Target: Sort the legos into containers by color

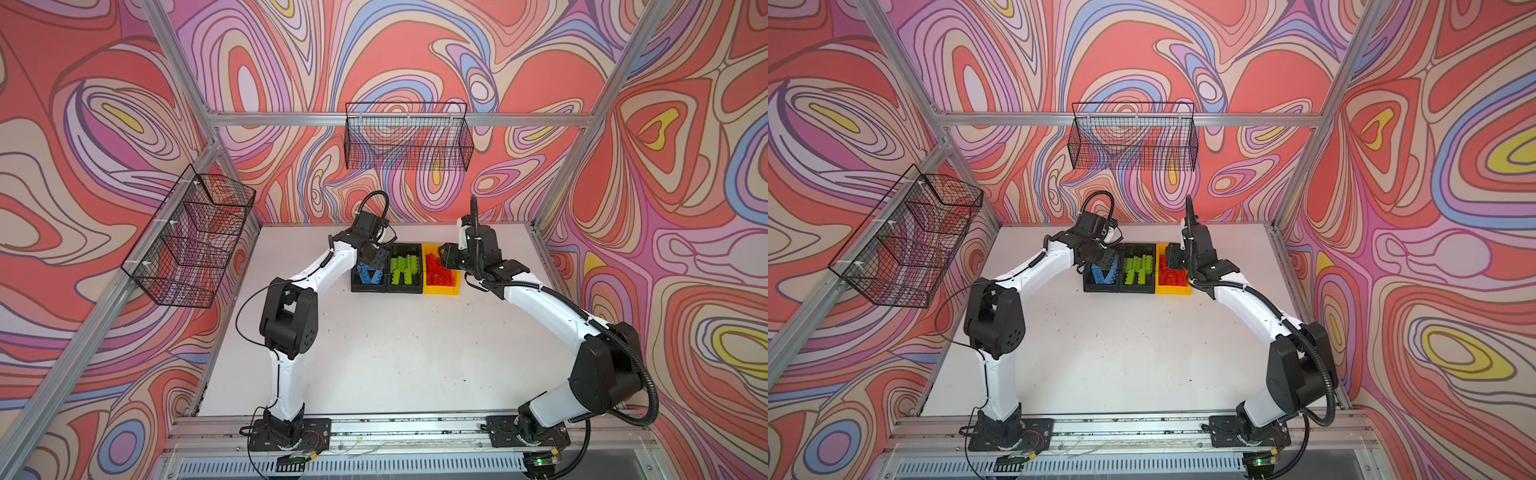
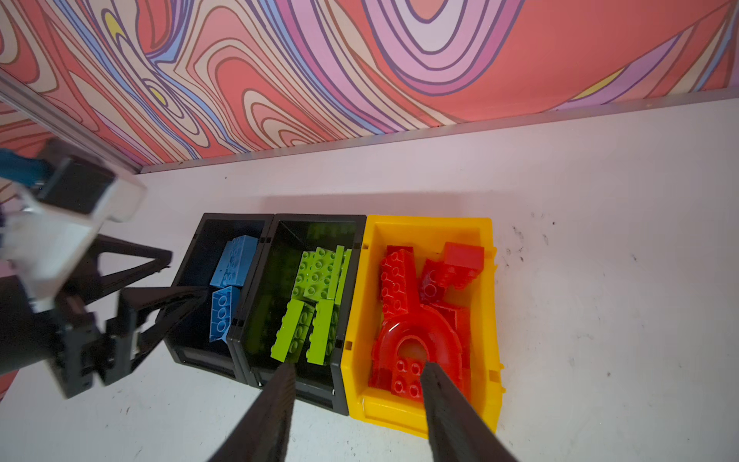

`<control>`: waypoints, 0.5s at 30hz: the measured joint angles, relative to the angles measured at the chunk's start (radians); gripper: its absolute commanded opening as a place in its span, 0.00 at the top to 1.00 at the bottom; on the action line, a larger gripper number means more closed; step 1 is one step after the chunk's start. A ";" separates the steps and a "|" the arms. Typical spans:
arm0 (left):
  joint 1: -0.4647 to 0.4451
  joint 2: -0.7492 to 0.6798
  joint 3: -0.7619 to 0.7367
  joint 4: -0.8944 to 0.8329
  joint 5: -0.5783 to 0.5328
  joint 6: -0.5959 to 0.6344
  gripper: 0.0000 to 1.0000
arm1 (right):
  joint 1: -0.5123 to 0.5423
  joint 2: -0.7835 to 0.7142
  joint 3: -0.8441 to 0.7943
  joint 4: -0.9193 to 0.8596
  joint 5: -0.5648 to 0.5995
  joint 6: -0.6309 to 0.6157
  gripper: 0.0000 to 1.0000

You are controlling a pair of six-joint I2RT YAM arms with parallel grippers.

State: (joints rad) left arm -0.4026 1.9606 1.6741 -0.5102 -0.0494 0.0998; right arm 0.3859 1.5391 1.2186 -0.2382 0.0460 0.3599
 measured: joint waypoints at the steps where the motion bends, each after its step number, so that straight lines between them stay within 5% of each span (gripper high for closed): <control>1: 0.016 -0.051 -0.048 0.029 0.001 -0.016 0.31 | -0.001 -0.005 -0.009 0.003 0.015 0.000 0.44; 8: 0.214 -0.453 -0.520 0.401 -0.060 -0.182 0.25 | -0.024 -0.105 -0.186 0.122 0.234 -0.012 0.38; 15: 0.234 -0.591 -0.927 0.718 -0.260 -0.242 0.23 | -0.074 -0.128 -0.428 0.396 0.529 -0.072 0.33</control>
State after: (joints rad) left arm -0.1688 1.3701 0.7471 0.2081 -0.3092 -0.1425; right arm 0.3115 1.4109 0.7910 0.1581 0.5747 0.2874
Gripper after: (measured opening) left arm 0.767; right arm 0.657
